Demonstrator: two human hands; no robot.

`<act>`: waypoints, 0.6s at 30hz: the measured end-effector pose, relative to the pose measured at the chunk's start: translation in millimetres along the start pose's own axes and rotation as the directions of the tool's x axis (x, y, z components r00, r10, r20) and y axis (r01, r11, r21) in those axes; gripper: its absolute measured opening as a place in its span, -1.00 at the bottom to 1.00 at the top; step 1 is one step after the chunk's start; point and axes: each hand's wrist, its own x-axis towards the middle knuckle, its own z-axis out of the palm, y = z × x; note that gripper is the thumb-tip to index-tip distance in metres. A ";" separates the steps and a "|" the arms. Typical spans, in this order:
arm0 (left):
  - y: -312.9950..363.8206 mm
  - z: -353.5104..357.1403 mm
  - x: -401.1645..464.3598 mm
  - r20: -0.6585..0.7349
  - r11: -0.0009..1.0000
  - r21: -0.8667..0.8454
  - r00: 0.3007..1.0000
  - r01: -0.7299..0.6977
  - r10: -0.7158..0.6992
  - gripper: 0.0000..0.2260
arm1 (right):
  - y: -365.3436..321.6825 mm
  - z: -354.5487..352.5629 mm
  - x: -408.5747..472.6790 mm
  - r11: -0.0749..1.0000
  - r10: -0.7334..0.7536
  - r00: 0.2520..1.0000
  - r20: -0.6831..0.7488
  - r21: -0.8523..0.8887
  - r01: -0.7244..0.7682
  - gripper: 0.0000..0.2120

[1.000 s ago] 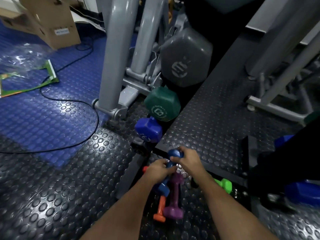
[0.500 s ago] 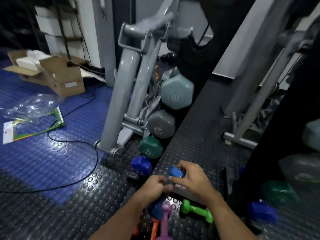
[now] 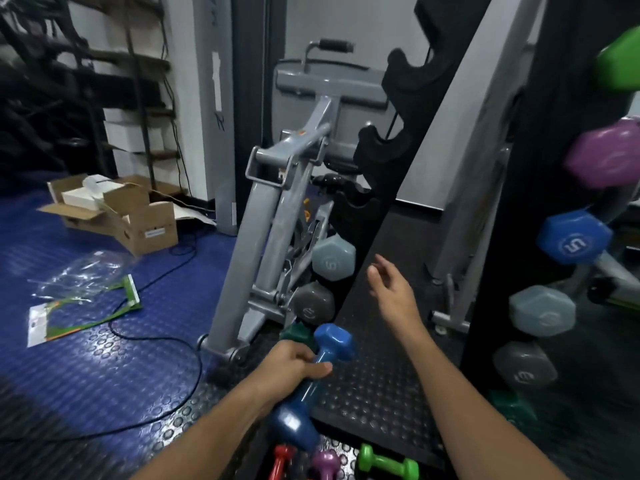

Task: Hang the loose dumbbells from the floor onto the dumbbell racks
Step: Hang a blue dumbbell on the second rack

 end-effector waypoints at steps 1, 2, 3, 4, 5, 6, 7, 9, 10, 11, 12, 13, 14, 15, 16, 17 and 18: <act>11.1 -3.8 -8.9 -0.012 1.000 -0.024 1.000 0.004 -0.004 -0.88 | -11.2 0.1 3.8 1.000 -0.004 1.000 -0.016 0.020 0.005 -0.43; 20.0 -7.9 -14.2 -0.021 0.998 -0.057 1.000 0.005 -0.007 -0.88 | -21.8 0.9 6.9 1.000 -0.009 0.999 -0.031 0.026 0.010 -0.43; 33.5 -12.4 -22.2 -0.032 0.997 -0.076 0.999 0.006 -0.009 -0.88 | -31.1 1.9 9.3 0.999 -0.018 0.999 -0.042 0.030 0.020 -0.42; 46.9 -18.2 -26.7 -0.036 0.995 -0.096 0.999 -0.004 0.000 -0.88 | -39.1 2.4 12.1 0.999 -0.027 0.998 -0.056 0.029 0.028 -0.40; 61.9 -24.5 -30.8 -0.042 0.995 -0.098 0.999 -0.012 0.008 -0.87 | -43.6 3.4 14.6 0.999 -0.038 0.997 -0.070 0.031 0.040 -0.39; 76.3 -32.1 -30.6 -0.058 0.994 -0.101 0.998 -0.028 0.022 -0.85 | -48.0 4.3 17.0 0.998 -0.049 0.995 -0.083 0.027 0.052 -0.38; 93.5 -40.5 -31.2 -0.080 0.993 -0.107 0.996 -0.040 0.031 -0.79 | -51.9 5.0 19.6 0.997 -0.063 0.994 -0.091 0.031 0.067 -0.36; 128.3 -59.1 -27.0 -0.131 0.988 -0.147 0.991 -0.053 0.034 -0.66 | -58.3 7.4 22.8 0.996 -0.077 0.991 -0.109 0.041 0.081 -0.35; 146.5 -68.7 -22.5 -0.158 0.985 -0.160 0.986 -0.068 0.042 -0.65 | -62.5 8.6 23.3 0.995 -0.088 0.989 -0.121 0.037 0.094 -0.35; 164.8 -77.4 -18.6 -0.181 0.984 -0.160 0.982 -0.082 0.053 -0.67 | -64.9 9.7 24.5 0.994 -0.103 0.986 -0.134 0.021 0.106 -0.36; 181.3 -85.0 -13.2 -0.206 0.982 -0.162 0.976 -0.100 0.065 -0.70 | -68.2 11.2 24.9 0.993 -0.114 0.982 -0.148 0.001 0.116 -0.37; 196.4 -91.7 -7.9 -0.231 0.980 -0.160 0.970 -0.115 0.076 -0.73 | -69.1 12.8 25.6 0.992 -0.129 0.979 -0.158 -0.011 0.129 -0.38; 210.8 -96.3 -1.9 -0.256 0.980 -0.153 0.963 -0.127 0.085 -0.78 | -69.0 13.6 25.5 0.991 -0.136 0.977 -0.165 -0.022 0.134 -0.39; 225.2 -98.4 2.7 -0.274 0.982 -0.138 0.958 -0.129 0.087 -0.81 | -66.7 14.6 26.3 0.989 -0.146 0.975 -0.170 -0.034 0.142 -0.39; 238.6 -99.1 8.2 -0.285 0.982 -0.130 0.954 -0.136 0.095 -0.82 | -65.4 15.6 27.4 0.989 -0.150 0.973 -0.175 -0.044 0.144 -0.39; 249.6 -96.8 12.3 -0.283 0.981 -0.134 0.954 -0.142 0.100 -0.80 | -63.3 15.6 26.6 0.988 -0.152 0.972 -0.182 -0.051 0.145 -0.39; 259.1 -94.7 18.3 -0.274 0.979 -0.136 0.956 -0.151 0.109 -0.78 | -62.1 16.2 25.5 0.988 -0.156 0.969 -0.192 -0.055 0.148 -0.39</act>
